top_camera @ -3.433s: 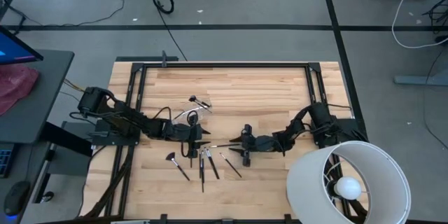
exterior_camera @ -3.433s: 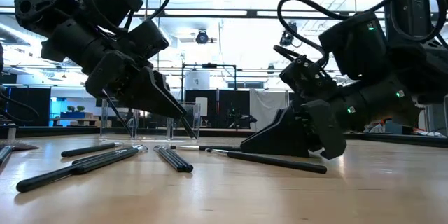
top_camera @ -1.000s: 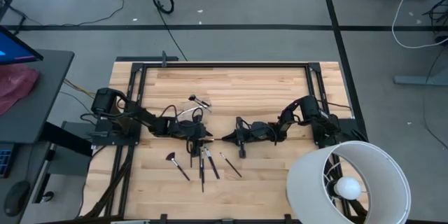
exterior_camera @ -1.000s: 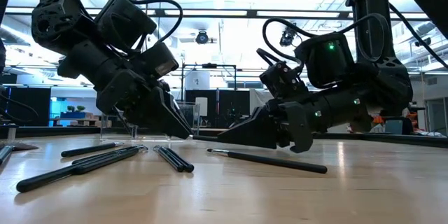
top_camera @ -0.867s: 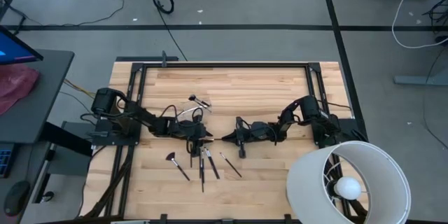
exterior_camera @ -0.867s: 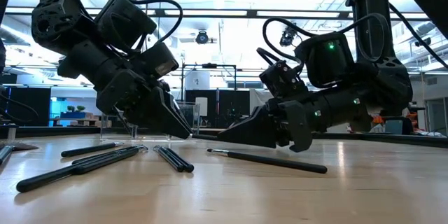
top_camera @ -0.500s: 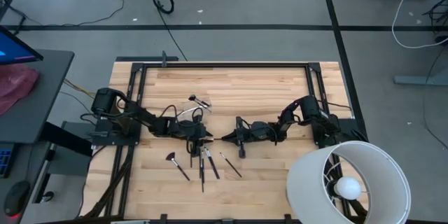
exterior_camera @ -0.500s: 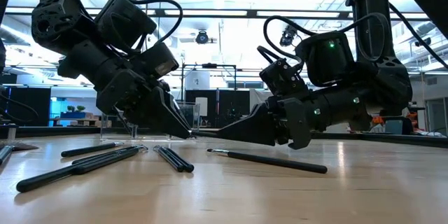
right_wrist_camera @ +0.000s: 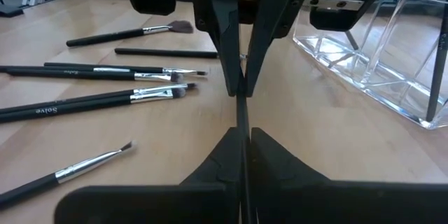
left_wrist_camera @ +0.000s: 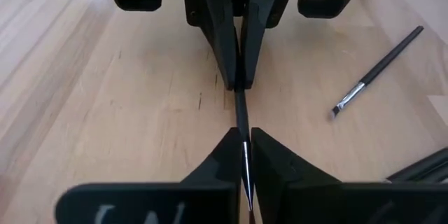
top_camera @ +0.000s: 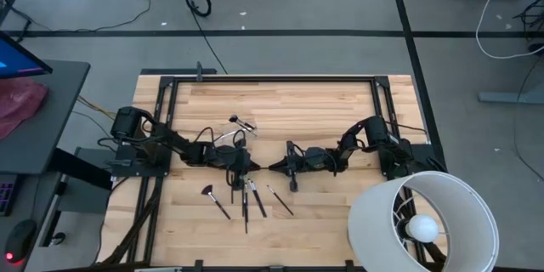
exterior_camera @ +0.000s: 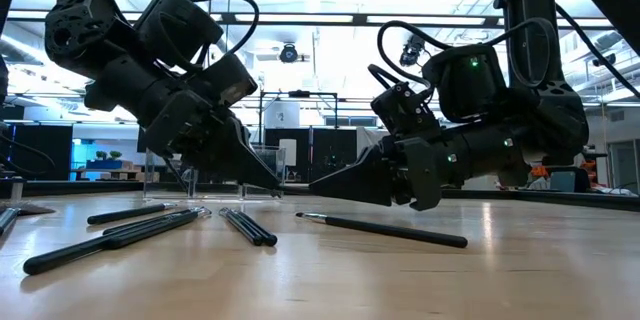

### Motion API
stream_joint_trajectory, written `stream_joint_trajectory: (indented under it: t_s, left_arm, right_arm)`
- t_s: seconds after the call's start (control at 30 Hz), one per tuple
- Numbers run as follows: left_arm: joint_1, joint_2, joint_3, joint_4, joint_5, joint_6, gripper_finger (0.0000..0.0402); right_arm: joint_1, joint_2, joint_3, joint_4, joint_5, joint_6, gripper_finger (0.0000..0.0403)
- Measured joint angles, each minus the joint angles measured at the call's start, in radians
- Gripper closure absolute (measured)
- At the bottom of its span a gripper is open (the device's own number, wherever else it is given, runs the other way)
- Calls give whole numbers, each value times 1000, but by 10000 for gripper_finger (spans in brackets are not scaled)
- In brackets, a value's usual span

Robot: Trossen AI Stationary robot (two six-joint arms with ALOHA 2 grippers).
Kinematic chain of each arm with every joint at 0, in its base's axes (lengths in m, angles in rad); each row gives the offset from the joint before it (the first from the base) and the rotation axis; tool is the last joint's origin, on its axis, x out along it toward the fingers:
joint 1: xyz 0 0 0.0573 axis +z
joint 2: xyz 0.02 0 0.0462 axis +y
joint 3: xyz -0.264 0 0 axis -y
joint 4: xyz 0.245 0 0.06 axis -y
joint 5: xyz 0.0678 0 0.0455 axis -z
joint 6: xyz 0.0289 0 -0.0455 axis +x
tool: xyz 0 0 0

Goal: Put items in baskets/containers
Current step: Put the eyeshadow brush into the left section of the transparent organizer

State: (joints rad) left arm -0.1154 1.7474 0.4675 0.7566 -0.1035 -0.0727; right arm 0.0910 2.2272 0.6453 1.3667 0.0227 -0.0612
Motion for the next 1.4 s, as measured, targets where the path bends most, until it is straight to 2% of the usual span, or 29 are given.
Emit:
stream_joint_trajectory:
  t_s: [0.2, 0.4, 0.57, 0.83, 1.07, 1.27, 1.4]
  left_arm:
    - [0, 0, 0, 0, -8, 5, 359]
    - [0, 0, 0, -3, -15, 5, 390]
    - [0, 0, 0, -2, -15, 6, 382]
    - [-1, -3, 0, -7, -14, -6, 391]
    - [-1, -128, -1, -145, -16, -14, 400]
    - [-1, -310, 0, -400, -16, -45, 401]
    - [-12, -366, 0, -448, -18, -70, 401]
  right_arm:
    - [0, 0, 0, 6, -1, 0, 390]
    - [0, 0, 0, 6, 0, 0, 390]
    - [0, 0, 0, 14, -1, 0, 390]
    - [0, 0, 0, 21, -2, 0, 377]
    - [1, -2, 2, 41, -11, 2, 342]
    - [-1, -2, 2, 49, -3, 0, 331]
    - [-6, -2, 2, -17, 135, -9, 330]
